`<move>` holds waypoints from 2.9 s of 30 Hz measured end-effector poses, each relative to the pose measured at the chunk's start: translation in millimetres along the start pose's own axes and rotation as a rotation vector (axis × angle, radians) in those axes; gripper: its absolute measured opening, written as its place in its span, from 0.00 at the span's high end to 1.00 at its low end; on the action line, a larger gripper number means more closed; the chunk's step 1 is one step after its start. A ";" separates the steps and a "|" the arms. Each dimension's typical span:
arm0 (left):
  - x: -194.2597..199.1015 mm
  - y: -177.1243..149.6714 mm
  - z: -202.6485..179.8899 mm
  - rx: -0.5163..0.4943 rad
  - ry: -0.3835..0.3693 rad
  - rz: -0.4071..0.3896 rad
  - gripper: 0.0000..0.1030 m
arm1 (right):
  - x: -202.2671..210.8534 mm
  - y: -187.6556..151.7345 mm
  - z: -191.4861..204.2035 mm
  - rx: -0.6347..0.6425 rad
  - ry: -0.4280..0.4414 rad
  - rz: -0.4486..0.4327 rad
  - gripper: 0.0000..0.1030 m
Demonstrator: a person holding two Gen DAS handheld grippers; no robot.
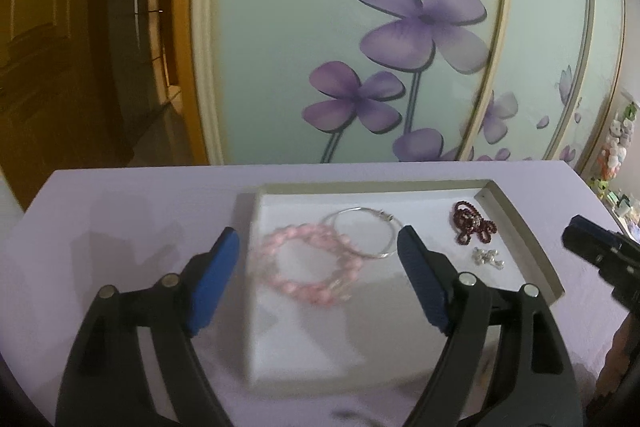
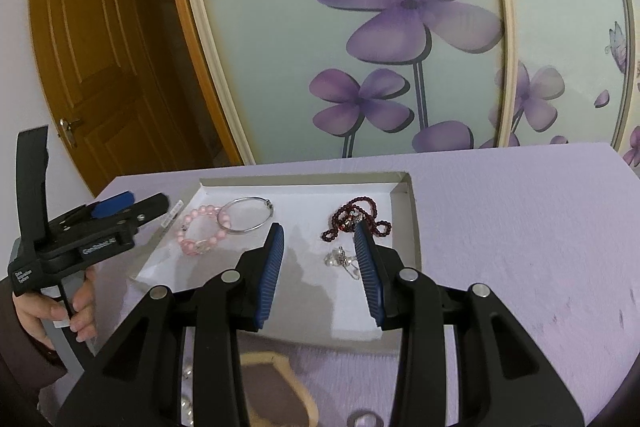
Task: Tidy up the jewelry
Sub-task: 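Lower the silver bangle into the tray and open the left gripper, then grasp the pearl drop earring with the right gripper while the left gripper moves toward the grey cuff, then close the left gripper on the rim of the grey cuff bangle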
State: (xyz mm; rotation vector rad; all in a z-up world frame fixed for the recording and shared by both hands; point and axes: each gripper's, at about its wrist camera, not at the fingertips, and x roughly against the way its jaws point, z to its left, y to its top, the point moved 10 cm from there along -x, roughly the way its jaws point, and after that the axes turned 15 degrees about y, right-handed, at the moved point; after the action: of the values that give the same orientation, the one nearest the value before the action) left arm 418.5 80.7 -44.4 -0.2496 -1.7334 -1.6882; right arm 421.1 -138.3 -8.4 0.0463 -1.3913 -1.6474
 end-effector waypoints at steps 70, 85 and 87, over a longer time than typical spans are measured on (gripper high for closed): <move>49.2 -138.1 -8.5 -0.069 0.056 0.236 0.09 | 59.8 -147.5 43.3 0.008 -0.082 0.273 0.87; 34.3 -132.6 -14.7 -0.078 0.105 0.261 0.36 | 61.9 -141.0 42.8 0.003 -0.068 0.264 0.87; 34.4 -132.1 -14.8 -0.078 0.104 0.260 0.36 | 62.8 -140.5 43.4 0.004 -0.067 0.262 0.87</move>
State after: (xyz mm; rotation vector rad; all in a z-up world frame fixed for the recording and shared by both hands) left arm 321.3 37.9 -131.5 -0.3978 -1.4912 -1.5508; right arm 275.6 -160.3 -71.0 -0.1834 -1.3870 -1.4386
